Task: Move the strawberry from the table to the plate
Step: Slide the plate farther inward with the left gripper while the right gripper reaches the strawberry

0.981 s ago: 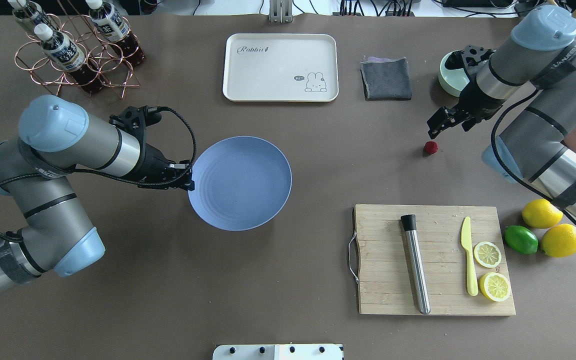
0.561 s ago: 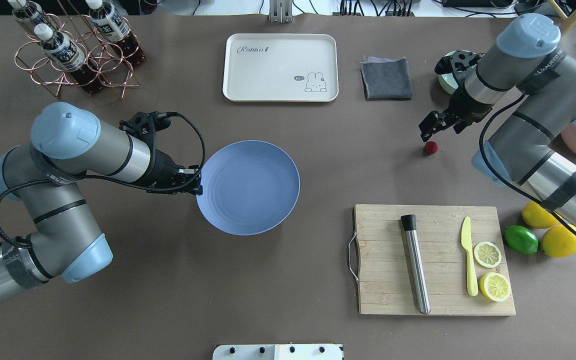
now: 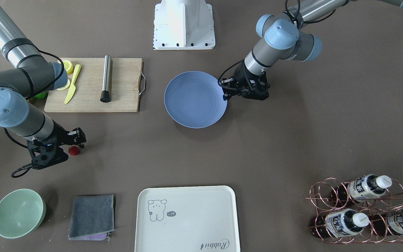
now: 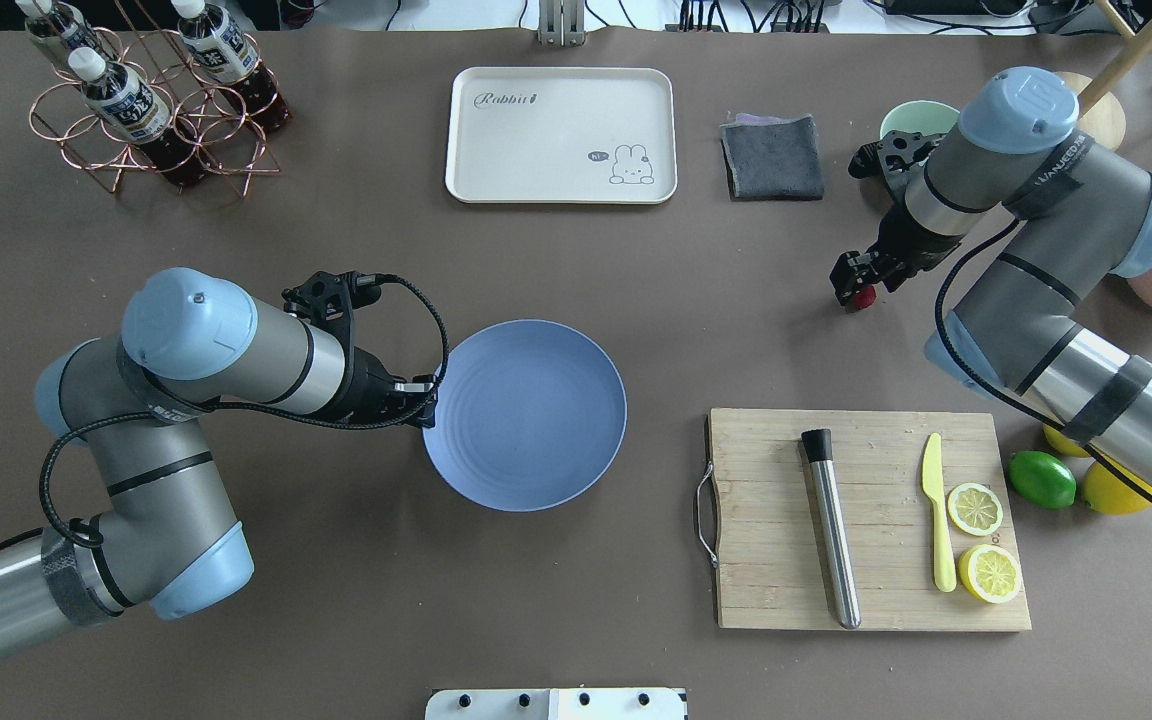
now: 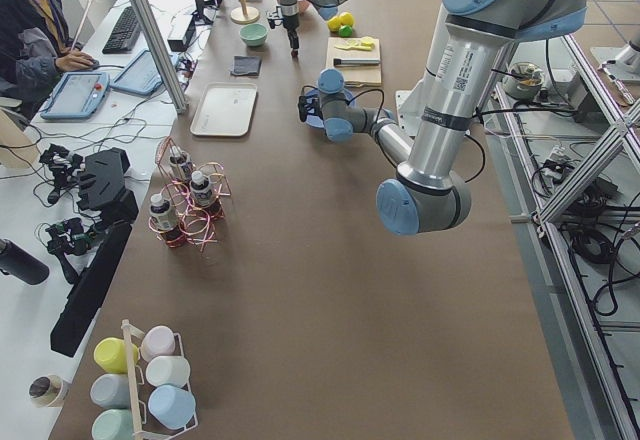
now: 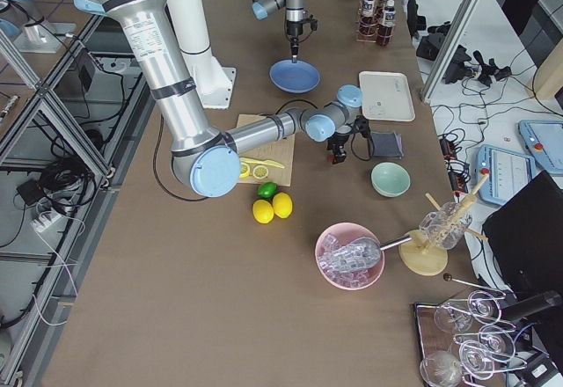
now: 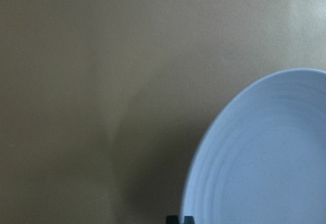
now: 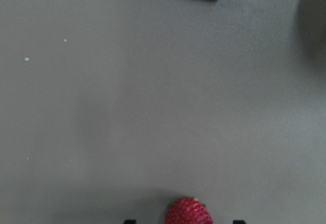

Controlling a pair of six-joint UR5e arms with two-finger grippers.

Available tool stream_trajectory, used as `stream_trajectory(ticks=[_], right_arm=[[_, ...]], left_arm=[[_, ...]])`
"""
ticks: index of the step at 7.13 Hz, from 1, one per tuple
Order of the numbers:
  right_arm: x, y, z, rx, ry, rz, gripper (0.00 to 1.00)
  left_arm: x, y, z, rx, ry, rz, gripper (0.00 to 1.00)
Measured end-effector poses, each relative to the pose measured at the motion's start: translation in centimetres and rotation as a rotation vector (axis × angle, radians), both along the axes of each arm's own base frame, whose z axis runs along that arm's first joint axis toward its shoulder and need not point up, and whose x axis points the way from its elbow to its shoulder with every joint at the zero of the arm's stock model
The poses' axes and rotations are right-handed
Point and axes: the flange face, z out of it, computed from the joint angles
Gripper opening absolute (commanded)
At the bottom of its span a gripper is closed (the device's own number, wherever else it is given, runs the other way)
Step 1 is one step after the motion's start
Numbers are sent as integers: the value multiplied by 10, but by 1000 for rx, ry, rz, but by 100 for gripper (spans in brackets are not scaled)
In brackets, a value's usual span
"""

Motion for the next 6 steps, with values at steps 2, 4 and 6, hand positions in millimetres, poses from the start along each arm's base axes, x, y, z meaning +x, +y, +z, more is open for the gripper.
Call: stream_trajectory(ticks=[2, 4, 6], right_arm=[[-3, 1, 2, -3, 5, 0, 47], [-6, -2, 7, -12, 12, -2, 1], [-6, -5, 3, -10, 7, 0, 0]], left_arm=[[5, 5, 1, 1, -2, 5, 0], [7, 7, 0, 2, -2, 8, 14], [7, 8, -2, 3, 1, 9, 93]])
